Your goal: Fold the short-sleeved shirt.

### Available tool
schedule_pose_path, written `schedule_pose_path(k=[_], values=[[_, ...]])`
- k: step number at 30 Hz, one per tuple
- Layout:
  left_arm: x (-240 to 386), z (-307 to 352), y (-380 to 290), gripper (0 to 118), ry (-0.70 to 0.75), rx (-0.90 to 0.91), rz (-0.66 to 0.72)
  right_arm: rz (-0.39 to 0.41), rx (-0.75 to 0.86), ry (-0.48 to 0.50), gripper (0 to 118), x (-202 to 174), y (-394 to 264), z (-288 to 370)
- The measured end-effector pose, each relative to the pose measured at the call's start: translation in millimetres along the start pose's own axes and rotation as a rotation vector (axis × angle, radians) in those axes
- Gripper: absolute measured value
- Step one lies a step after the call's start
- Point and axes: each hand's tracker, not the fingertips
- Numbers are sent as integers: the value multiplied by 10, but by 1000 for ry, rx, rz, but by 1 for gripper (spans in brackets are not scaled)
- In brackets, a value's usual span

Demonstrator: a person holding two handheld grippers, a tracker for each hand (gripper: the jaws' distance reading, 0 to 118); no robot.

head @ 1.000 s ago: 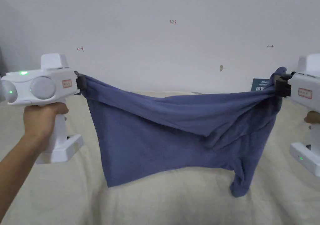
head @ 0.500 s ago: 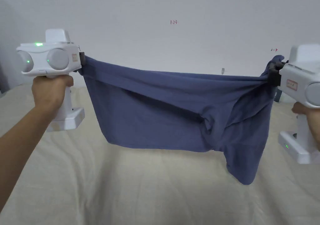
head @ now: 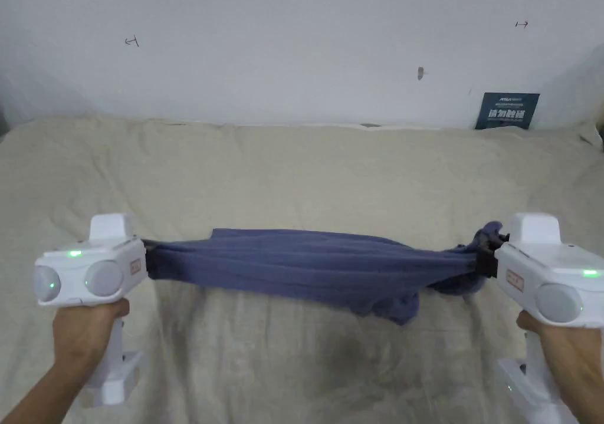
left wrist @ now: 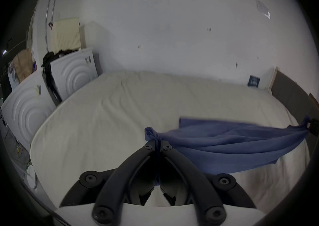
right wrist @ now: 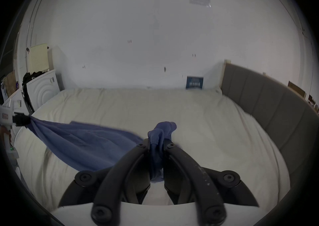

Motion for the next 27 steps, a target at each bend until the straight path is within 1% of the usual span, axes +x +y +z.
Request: schedule_pose_path(k=[6,9,10,14,16,18,20,21,22,24,27], values=[[-321,364,-1028,5,-16,-137,35,-35,-100,5,15,49,-870,582],[-449,648,-1413,5,-18,-176,50,-53,-131,10,15,71,-1240,878],[-475,725,-1524,5,-16,-195,53,-59,-142,9,15,138,-1361,920],[-586,955,-1951,4,14,-269,45,-106,-222,14,15,179,-1780,1199],[-629,1013,-2113,4,21,-311,51,-108,-261,5,15,183,-1971,1259],[-676,994,-2232,4,30,-347,67,-112,-333,2,15,165,-2155,1266],[-685,933,-2322,4,34,-383,68,-127,-403,-6,15,163,-2322,1205],[-685,885,-2352,4,37,-397,64,-147,-432,-10,15,170,-2391,1153],[-679,861,-2362,4,38,-390,62,-157,-455,-13,16,80,-2398,1185],[-634,829,-2350,4,48,-398,46,-173,-406,-29,16,56,-2397,1205],[-594,839,-2332,4,59,-404,6,-160,-421,-40,16,-75,-2249,1321]])
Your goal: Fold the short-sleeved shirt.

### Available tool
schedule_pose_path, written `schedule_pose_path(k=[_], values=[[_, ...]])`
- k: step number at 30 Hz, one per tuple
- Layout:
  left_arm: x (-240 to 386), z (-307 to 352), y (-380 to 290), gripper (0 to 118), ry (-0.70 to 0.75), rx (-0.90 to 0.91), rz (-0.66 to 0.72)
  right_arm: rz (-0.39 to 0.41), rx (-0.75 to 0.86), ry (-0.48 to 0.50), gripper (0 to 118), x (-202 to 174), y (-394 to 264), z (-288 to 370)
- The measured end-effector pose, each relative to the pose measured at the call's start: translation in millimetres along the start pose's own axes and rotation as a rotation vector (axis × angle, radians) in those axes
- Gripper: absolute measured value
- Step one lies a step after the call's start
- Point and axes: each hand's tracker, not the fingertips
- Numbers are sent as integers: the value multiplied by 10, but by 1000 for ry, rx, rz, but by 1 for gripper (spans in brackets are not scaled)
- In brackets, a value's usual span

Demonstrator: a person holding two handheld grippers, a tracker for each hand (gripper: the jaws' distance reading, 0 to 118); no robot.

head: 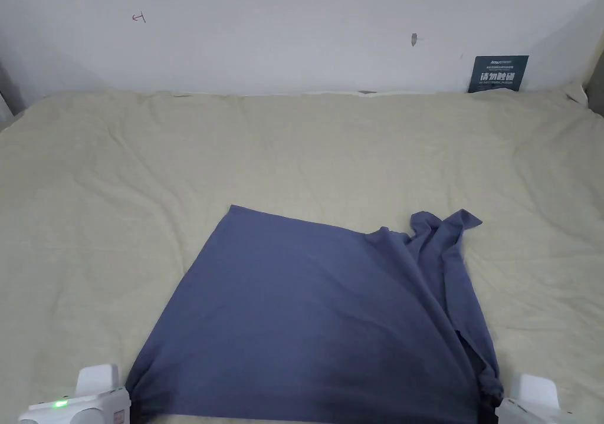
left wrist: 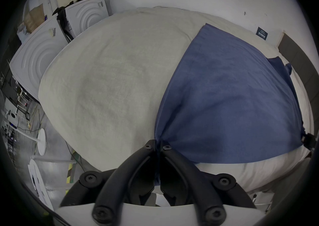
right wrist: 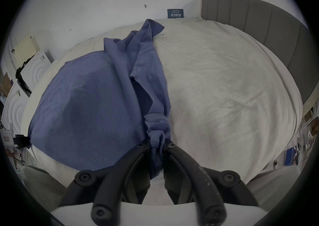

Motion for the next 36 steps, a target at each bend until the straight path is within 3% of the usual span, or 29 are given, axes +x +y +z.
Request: schedule_pose_path(k=[2,4,5,6,7,8,9,18,19,20,22,23,24,25,27,36], values=[[0,43,15,6,-3,6,1,-1,-4,2,17,-20,55,76],[-18,192,115,27,-58,48,47,-13,34,1,37,-110,192,320],[-3,334,187,53,-100,85,71,-8,98,10,50,-143,281,464],[21,458,282,91,-134,132,82,-1,160,20,72,-181,382,614],[57,580,372,111,-157,181,86,7,212,20,86,28,481,503],[106,745,476,118,-181,257,93,19,274,17,99,14,603,635],[191,989,589,117,-206,344,92,32,343,11,108,-10,724,797],[812,2102,1070,117,-271,883,44,86,799,-15,108,-40,1284,1658],[872,2150,1066,117,-269,917,40,85,824,-18,108,-214,1244,1814],[936,2189,1056,116,-266,945,38,82,844,-19,106,-234,1245,1858],[1037,2200,1036,102,-270,985,10,91,873,-22,87,-265,1221,1900],[1089,2208,1005,82,-268,998,-4,97,883,-31,68,-239,1237,1887],[1135,2210,974,39,-269,1006,-30,104,895,-41,30,-250,1221,1885],[1174,2180,976,6,-269,1004,-44,107,896,-42,2,-253,1214,1874],[1256,2122,971,1,-250,978,-71,97,901,-57,2,-346,1184,1895],[1334,1636,1441,0,-311,803,-61,88,886,-62,1,-322,1357,1730]])
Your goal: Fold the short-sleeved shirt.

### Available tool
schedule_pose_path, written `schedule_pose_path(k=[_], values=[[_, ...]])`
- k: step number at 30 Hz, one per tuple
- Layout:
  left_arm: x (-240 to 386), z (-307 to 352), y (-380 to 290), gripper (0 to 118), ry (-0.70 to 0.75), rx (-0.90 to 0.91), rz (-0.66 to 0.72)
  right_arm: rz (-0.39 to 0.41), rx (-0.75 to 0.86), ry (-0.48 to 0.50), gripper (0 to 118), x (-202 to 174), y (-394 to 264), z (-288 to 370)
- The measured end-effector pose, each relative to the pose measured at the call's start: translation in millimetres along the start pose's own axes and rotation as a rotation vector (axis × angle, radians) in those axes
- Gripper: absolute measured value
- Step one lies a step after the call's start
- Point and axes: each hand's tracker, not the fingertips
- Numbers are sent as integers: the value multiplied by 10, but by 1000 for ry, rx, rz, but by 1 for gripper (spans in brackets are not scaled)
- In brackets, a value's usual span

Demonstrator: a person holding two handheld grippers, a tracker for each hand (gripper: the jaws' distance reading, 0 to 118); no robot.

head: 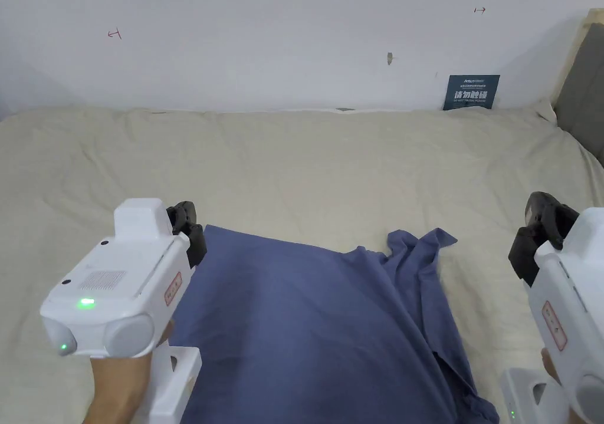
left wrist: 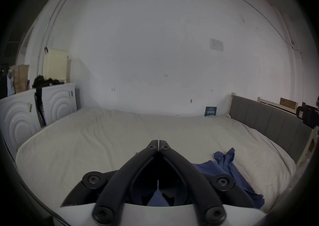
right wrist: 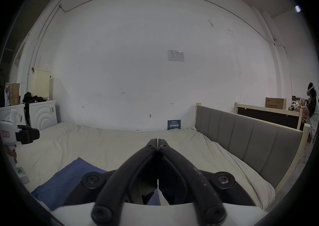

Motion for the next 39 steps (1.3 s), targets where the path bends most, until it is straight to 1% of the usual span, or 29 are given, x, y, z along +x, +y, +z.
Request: schedule_pose_path(k=[5,9,10,11,12,13,14,15,16,17,18,20,23,24,25,26,27,28,29,31,32,33,34,35,37,39], values=[[-220,-942,45,0,-57,-200,37,6,-29,-10,1,49,-53,-362],[-361,-1793,-82,0,-53,-350,-42,12,-66,-20,1,71,-151,-703],[-403,-2015,-136,0,-62,-414,-54,14,-76,-23,1,64,-176,-786],[-443,-2189,-194,2,-58,-430,-59,15,-86,-24,1,50,-193,-857],[-499,-2398,-251,7,-68,-467,-51,18,-97,-29,2,50,-230,-940],[-522,-2566,-335,21,-62,-526,-53,22,-109,-34,2,52,-272,-1024],[-545,-2696,-410,51,-14,-512,-57,26,-120,-37,2,55,-310,-1097],[-581,-2852,-500,94,-3,-521,-60,28,-134,-41,2,63,-355,-1175],[-642,-3009,-579,114,-11,-580,-57,29,-145,-45,2,71,-401,-1247],[-673,-3129,-652,118,4,-635,-52,30,-158,-48,2,79,-439,-1304],[-703,-3252,-729,116,46,-670,-42,32,-171,-49,2,89,-482,-1363],[-747,-3399,-853,106,86,-673,-28,37,-193,-56,2,97,-565,-1475],[-769,-3570,-990,102,94,-700,-29,48,-246,-54,2,115,-724,-1642],[-760,-3614,-1041,98,98,-711,-31,48,-260,-54,2,119,-778,-1689],[-747,-3649,-1089,93,100,-728,-47,46,-277,-54,2,124,-834,-1733],[-717,-3676,-1133,84,103,-745,-68,43,-293,-54,2,130,-880,-1771],[-680,-3674,-1168,71,89,-755,-87,40,-313,-53,2,179,-965,-1828],[-631,-3623,-1161,71,106,-725,-108,38,-340,-50,2,187,-1018,-1868],[-612,-3596,-1145,64,94,-708,-112,31,-371,-45,2,217,-1060,-1915],[-525,-3528,-1147,16,65,-686,-143,16,-435,-38,4,229,-1153,-2011],[-464,-3520,-1164,3,69,-683,-183,3,-454,-46,10,247,-1208,-2067],[-499,-3509,-1141,3,82,-678,-202,-12,-489,-37,17,267,-1270,-2144],[-514,-3489,-1100,3,84,-676,-187,-31,-526,-34,21,278,-1330,-2225],[-536,-3449,-1042,3,93,-649,-149,-34,-555,-42,30,290,-1401,-2310],[-591,-3365,-914,3,100,-614,-62,-28,-652,-31,72,289,-1522,-2505],[-616,-3218,-784,3,56,-566,-29,-29,-745,-21,110,223,-1672,-2696]])
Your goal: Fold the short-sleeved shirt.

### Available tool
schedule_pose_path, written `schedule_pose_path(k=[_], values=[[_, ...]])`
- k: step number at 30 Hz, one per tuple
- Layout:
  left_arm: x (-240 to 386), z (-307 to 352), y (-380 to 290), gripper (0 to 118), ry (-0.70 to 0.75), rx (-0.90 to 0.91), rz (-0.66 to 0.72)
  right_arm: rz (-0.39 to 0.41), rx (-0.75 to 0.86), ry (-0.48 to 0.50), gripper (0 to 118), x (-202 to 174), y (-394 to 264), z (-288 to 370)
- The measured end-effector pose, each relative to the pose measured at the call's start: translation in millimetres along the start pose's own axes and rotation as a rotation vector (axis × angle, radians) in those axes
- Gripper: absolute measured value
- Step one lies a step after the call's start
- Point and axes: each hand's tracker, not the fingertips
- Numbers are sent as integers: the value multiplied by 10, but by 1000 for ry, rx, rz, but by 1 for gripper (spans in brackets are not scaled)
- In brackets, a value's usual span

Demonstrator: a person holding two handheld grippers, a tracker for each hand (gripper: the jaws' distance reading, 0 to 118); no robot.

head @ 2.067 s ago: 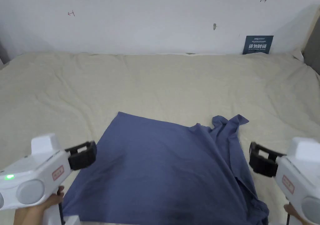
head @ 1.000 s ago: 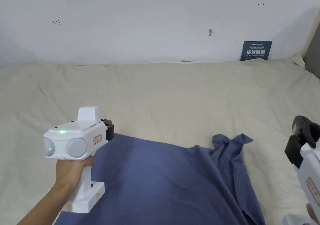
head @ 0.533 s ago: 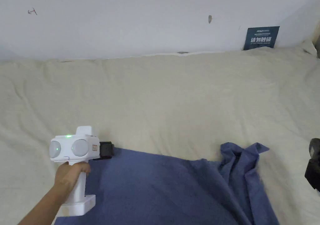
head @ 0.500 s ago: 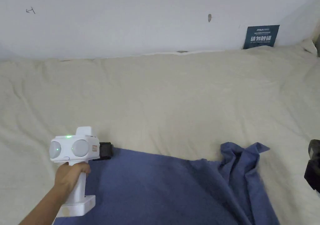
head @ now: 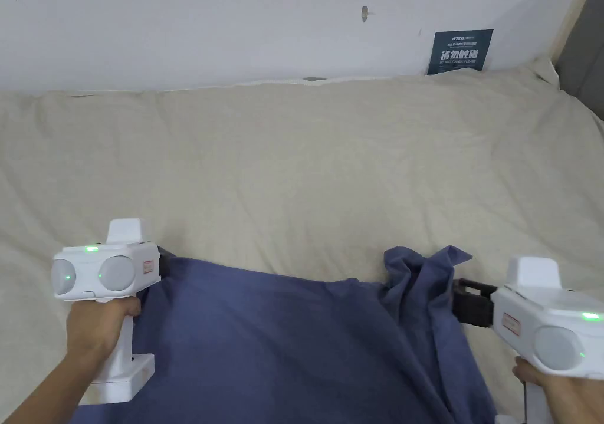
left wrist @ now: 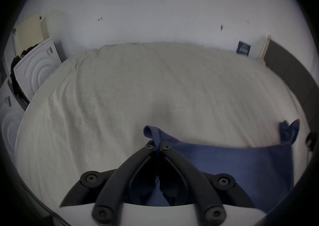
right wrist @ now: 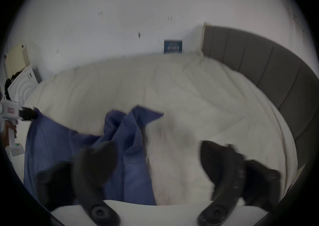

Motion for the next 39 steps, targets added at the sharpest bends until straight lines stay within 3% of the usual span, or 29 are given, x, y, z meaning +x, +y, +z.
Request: schedule_pose_path(k=[1,5,7,11,14,17,18,21,29,39], values=[[3,76,6,3,2,4,-13,21,-44,-1,115,-33,-2,-87],[19,405,32,3,-24,41,-38,30,-110,10,113,-346,-60,-281],[24,495,52,3,-33,48,-46,63,-132,13,106,-474,-72,-384],[-6,577,45,3,-29,57,-73,154,-109,27,54,-705,-117,-370],[-89,565,22,3,-21,57,-68,151,-104,23,48,-743,-147,-225],[-141,663,-20,3,-11,64,-43,118,-85,15,5,-566,-109,-127],[-172,684,-38,3,-6,68,-35,81,-70,43,5,-541,-108,-44],[-250,864,-79,3,7,85,-4,96,12,20,5,-441,-40,253],[-503,1780,-11,3,-7,239,90,70,276,112,5,-54,502,1203],[-670,2983,1003,3,80,525,78,94,644,209,5,-203,1689,2210]])
